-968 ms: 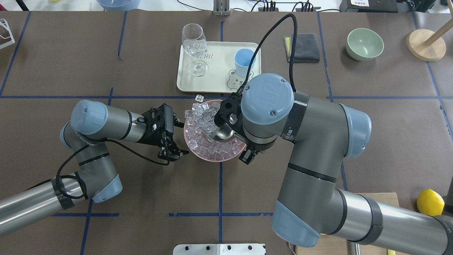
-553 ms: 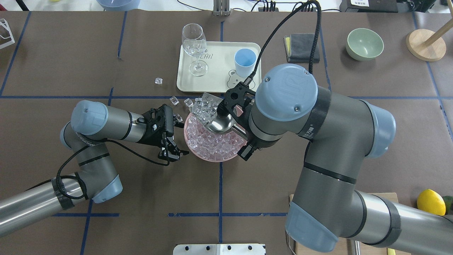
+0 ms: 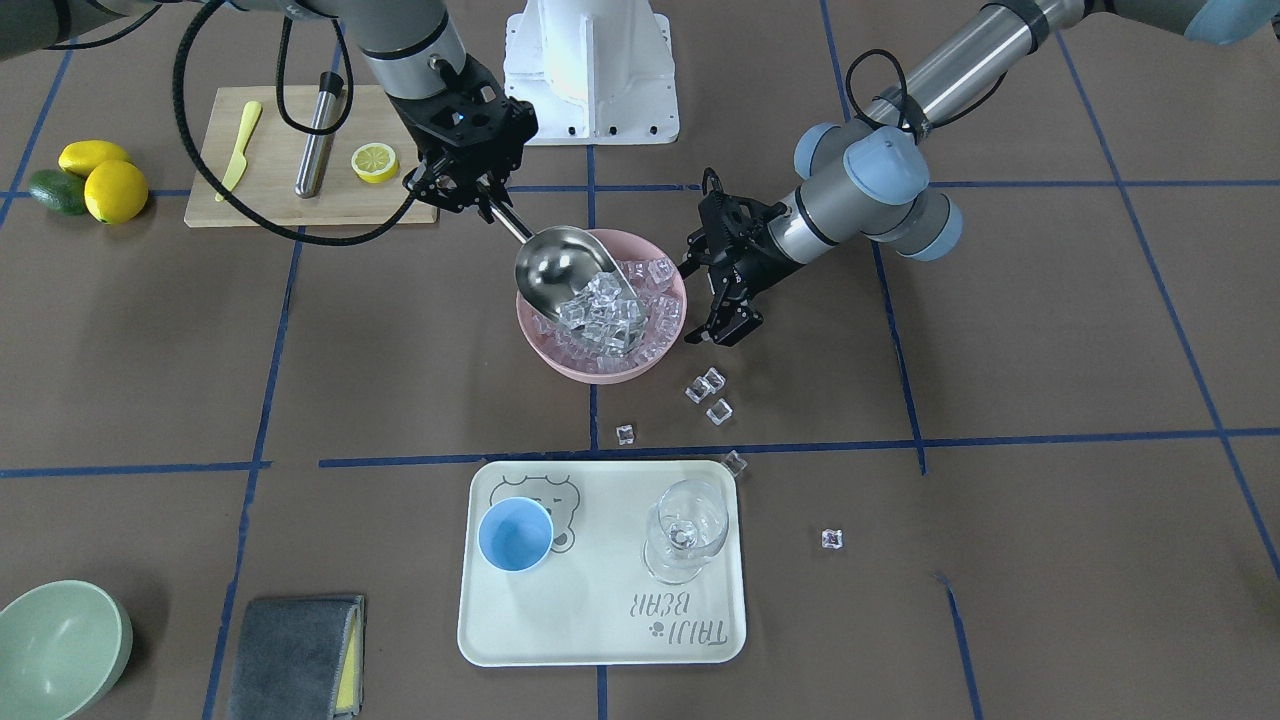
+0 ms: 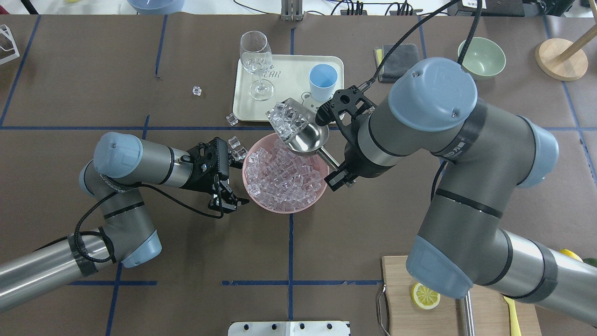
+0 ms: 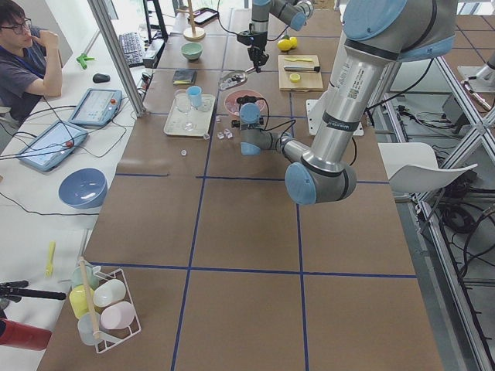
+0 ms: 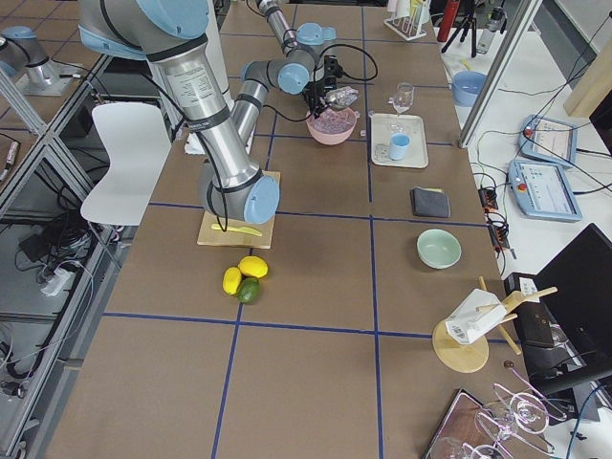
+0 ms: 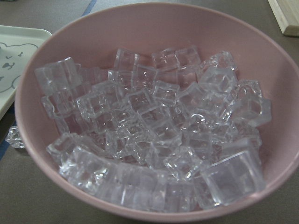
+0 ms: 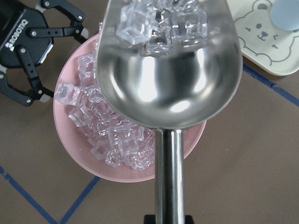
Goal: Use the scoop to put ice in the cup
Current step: 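Carry the ice-filled scoop with the right gripper to the blue cup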
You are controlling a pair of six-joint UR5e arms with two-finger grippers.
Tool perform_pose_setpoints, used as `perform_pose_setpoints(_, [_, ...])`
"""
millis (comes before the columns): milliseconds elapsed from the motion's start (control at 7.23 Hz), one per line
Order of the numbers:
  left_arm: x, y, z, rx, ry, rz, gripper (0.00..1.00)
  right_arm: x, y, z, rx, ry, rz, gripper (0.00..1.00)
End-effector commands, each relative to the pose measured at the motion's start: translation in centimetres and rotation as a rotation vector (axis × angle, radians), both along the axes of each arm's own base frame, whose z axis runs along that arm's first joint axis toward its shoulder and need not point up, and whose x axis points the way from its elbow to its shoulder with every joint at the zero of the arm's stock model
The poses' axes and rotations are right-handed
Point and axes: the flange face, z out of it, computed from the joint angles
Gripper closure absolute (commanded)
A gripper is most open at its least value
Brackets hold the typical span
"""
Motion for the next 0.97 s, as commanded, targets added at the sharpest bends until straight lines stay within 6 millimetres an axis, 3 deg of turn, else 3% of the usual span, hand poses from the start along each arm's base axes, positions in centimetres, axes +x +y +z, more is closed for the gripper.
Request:
perform_pose_setpoints(0, [0.0,0.0,0.0,0.0,0.0,0.0,0.0,1.7,-1.6,0.0,-0.135,-0.013,0.109,1.0])
perform_pose_setpoints(553, [0.0,0.0,-0.1,0.001,0.001,0.0,0.0,3.5,-4.3,0.5,-0.284,0.137,0.223,1.0])
perform_pose_setpoints(829, [0.0,0.0,-0.1,0.001,0.001,0.0,0.0,1.6,-6.4,0.0,-0.27,0.23,0.199,1.0])
